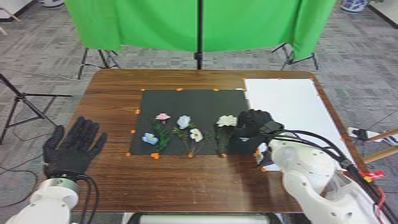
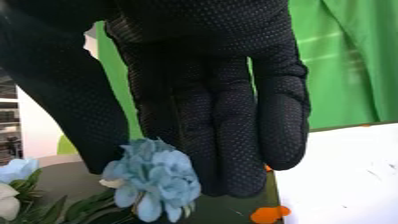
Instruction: Arrange flowers
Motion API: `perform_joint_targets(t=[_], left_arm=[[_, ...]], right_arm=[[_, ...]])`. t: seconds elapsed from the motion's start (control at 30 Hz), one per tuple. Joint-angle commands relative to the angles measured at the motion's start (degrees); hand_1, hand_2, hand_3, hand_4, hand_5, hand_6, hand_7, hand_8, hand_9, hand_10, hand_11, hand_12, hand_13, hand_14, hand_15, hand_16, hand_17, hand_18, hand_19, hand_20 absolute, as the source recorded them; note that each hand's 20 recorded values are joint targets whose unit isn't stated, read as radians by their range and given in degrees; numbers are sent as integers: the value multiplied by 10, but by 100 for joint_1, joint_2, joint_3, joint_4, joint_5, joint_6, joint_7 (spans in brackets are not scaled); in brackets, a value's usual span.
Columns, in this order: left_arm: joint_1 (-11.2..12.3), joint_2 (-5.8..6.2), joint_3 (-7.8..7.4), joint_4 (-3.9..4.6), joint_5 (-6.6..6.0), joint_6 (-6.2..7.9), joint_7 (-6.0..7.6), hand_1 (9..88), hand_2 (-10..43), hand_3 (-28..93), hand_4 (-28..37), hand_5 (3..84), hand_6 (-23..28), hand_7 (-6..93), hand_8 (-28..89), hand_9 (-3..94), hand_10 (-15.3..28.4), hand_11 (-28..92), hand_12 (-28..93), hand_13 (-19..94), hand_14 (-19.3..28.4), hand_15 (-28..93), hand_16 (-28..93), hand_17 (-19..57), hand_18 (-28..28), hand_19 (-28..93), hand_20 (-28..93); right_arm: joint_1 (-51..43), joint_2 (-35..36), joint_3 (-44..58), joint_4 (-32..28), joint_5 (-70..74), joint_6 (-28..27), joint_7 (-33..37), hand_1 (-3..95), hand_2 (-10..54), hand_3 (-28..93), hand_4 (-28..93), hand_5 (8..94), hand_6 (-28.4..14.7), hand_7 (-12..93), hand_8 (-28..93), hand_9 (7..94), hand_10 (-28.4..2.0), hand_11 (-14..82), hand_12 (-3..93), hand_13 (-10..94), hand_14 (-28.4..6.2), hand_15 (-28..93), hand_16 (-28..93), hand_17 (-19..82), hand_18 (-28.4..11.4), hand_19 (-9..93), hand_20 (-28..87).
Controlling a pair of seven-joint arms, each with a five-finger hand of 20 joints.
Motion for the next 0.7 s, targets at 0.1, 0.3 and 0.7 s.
perform_joint_targets(t=[0.1,0.3,0.7], left_arm=[[117,-109,-38,-12,-52,6,-33,266,164,735,-283,471,85,178,-113,417,143,256,112,315,147,444,-67,-35,141,340,166],[92,-109,-17,-6,-34,9,-24,240,181,722,-283,472,86,177,-110,417,145,253,114,314,148,444,-66,-35,141,339,167],[-14,14,-20,125,426,-492,-47,245,174,727,-283,467,85,170,-109,414,147,241,112,313,147,422,-70,-35,141,334,164]], right_arm=[[-71,106,47,-136,123,213,130,301,33,654,-281,587,-57,307,-104,677,-183,279,235,624,-141,499,214,327,-216,802,320],[-68,148,8,-171,168,243,207,276,25,636,-282,576,-64,307,-103,672,-189,254,225,625,-145,474,205,331,-215,808,316],[-109,135,512,-254,631,1732,719,224,73,655,-270,548,-81,281,-99,622,-205,240,221,594,-160,477,199,333,-218,810,301]])
